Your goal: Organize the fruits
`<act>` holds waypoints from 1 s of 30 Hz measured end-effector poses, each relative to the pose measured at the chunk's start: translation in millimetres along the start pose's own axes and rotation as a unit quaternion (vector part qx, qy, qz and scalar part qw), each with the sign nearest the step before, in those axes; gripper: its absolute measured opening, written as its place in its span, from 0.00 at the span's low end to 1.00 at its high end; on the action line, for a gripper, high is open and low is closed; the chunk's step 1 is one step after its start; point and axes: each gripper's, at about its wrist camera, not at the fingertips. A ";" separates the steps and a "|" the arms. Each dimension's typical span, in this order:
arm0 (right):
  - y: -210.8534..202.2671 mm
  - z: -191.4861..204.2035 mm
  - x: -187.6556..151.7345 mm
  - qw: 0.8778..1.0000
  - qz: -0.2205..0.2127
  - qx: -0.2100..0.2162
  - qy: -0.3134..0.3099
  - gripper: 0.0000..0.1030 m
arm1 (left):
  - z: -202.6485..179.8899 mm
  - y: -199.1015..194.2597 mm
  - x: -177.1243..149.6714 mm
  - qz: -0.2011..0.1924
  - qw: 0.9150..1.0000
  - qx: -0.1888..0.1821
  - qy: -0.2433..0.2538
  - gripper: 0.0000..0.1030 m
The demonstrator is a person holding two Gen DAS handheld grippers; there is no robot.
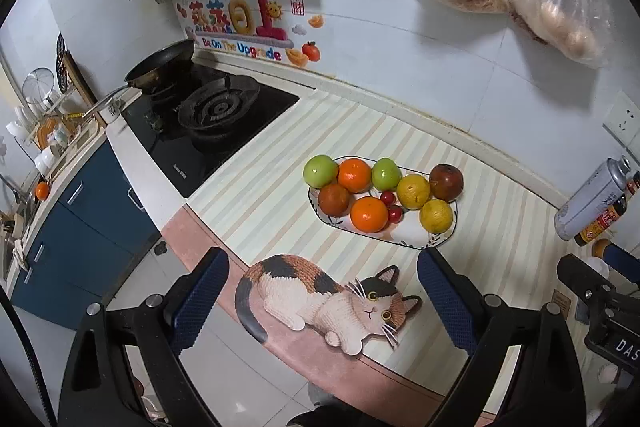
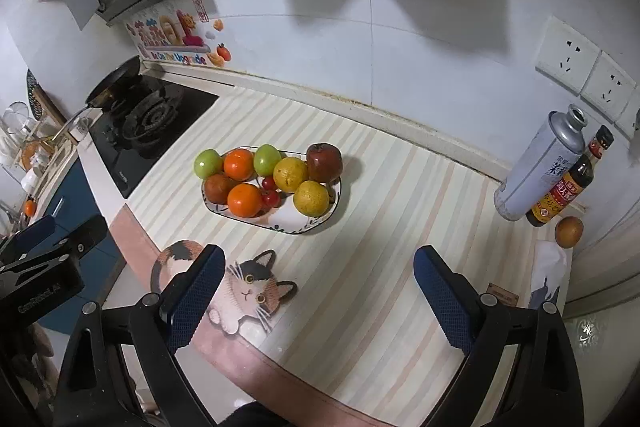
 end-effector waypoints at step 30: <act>23.6 14.6 5.7 1.000 -0.001 -0.009 -0.011 0.99 | 6.0 28.0 5.5 0.016 1.000 -0.008 0.003 1.00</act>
Point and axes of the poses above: each gripper's, at about its wrist camera, not at the fingertips, and y roughly the way its jaws point, z to its left, x to its top, and after that the axes turned 13 degrees about y, right-handed
